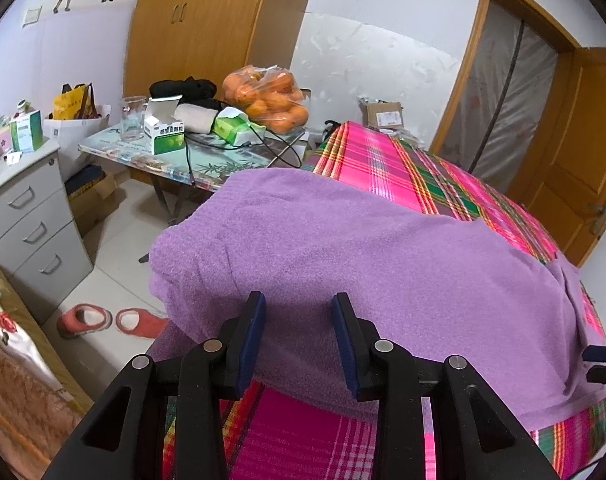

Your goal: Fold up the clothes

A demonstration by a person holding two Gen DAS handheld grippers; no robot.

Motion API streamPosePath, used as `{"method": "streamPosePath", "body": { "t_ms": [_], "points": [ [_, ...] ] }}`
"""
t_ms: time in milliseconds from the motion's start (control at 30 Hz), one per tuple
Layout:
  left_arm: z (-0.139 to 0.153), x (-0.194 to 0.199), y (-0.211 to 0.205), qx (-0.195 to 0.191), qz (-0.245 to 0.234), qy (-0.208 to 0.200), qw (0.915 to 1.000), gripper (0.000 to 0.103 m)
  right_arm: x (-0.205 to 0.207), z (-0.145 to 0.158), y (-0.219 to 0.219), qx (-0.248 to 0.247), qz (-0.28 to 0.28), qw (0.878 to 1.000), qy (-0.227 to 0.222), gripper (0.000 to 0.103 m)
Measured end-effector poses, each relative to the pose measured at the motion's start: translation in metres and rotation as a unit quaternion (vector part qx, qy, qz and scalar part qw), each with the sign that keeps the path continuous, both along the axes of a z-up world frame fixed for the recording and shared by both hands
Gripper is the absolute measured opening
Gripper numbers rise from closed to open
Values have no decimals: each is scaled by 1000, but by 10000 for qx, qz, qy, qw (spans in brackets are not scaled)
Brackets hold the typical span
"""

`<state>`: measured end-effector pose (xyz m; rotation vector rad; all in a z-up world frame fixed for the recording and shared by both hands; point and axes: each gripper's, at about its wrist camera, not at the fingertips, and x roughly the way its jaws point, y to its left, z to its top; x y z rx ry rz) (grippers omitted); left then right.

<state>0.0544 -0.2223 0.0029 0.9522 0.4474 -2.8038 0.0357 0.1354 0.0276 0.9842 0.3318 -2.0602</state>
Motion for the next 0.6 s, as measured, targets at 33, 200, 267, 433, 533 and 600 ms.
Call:
{"method": "streamPosePath", "body": {
  "t_ms": [33,200,267,433,533,600],
  "points": [
    [0,0,1,-15,7,-12,10000,36,3,0,-2,87,146,9997,148,32],
    [1,-1,2,-22,44,-40,10000,36,18,2,-15,590,993,9898,835,32],
    [1,-1,2,-28,61,-46,10000,36,13,-1,-23,706,1195,9872,781,32],
    [1,-1,1,-7,68,-65,10000,36,9,-14,-29,1071,1497,9812,574,32],
    [1,-3,1,-13,77,-78,9999,36,14,-18,-27,1111,1597,9795,514,24],
    [1,-4,2,-41,96,-87,9999,36,16,-19,-28,1087,1544,9806,526,7]
  ]
}}
